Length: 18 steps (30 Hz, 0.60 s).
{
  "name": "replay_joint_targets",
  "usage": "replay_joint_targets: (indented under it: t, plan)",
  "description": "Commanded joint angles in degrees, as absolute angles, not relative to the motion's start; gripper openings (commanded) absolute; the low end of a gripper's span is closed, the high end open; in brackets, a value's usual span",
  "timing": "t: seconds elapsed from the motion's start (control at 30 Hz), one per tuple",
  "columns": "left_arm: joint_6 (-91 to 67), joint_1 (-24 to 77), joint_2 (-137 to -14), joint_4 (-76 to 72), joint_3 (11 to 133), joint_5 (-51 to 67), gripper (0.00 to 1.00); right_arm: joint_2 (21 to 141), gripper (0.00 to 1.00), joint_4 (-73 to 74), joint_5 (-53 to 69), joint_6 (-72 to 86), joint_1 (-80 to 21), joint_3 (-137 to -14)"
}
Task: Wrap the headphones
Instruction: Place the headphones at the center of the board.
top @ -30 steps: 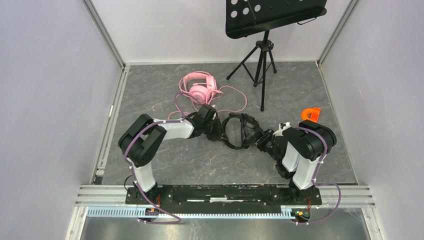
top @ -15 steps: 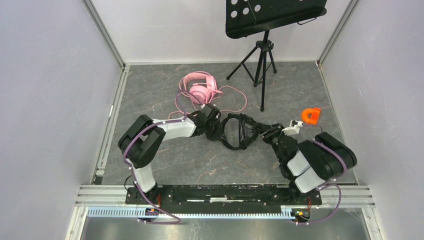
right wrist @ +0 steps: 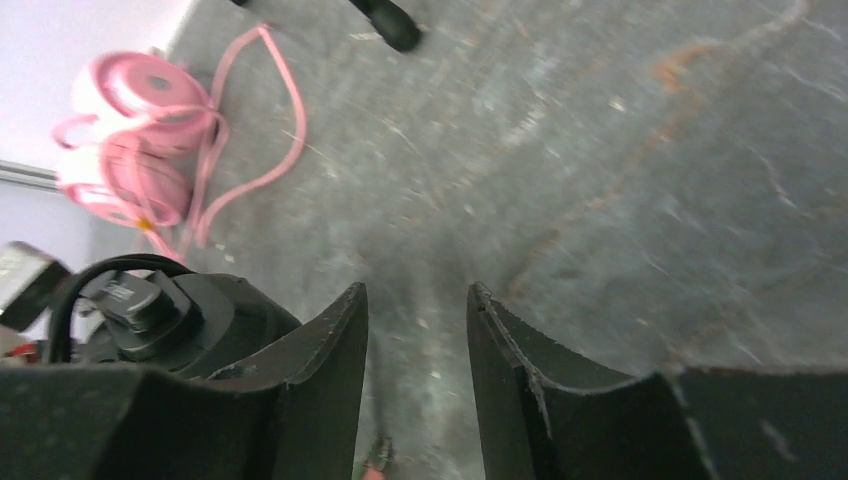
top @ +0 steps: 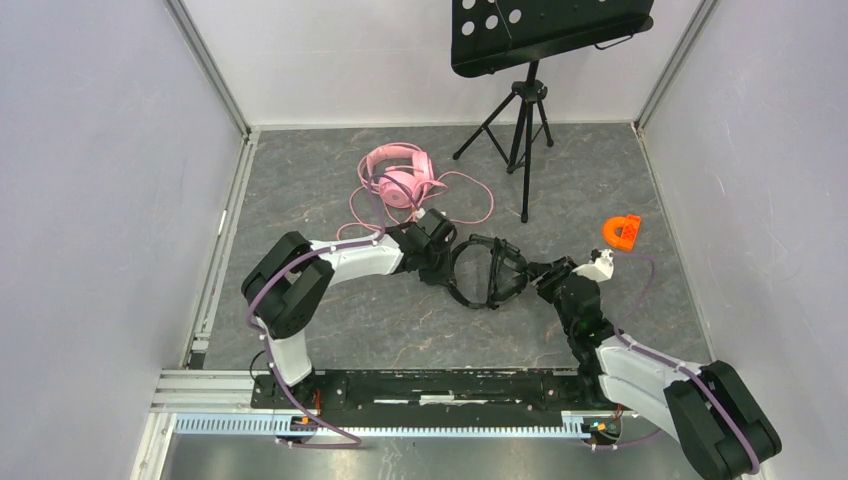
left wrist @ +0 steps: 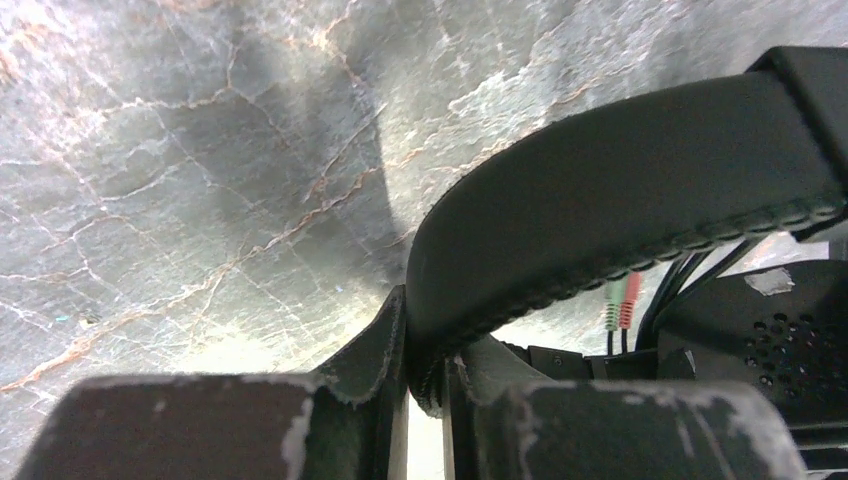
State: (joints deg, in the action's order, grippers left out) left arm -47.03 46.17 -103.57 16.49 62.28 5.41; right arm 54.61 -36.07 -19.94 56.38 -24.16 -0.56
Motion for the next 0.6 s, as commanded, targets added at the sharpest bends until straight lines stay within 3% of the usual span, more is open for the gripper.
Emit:
replay_joint_targets:
  t: [0.0, 0.13, 0.4, 0.57]
  plan:
    - [-43.1, 46.4, -104.86, 20.37, 62.35, 3.16, 0.13, 53.76, 0.45, -27.02, -23.85, 54.65, -24.05, 0.39]
    - [-43.2, 46.41, -104.82, 20.44, 62.38, 2.88, 0.13, 54.39, 0.44, -22.68, -20.89, 54.5, -24.04, -1.77]
    - [-41.96, 47.0, -105.85, 23.99, 65.05, 1.08, 0.18, 50.39, 0.58, -2.45, -25.78, 61.43, -24.03, -6.03]
    - [-41.52, 47.52, -105.92, 25.04, 65.52, 1.09, 0.24, 48.19, 0.61, 4.33, -26.6, 63.45, -24.07, -6.77]
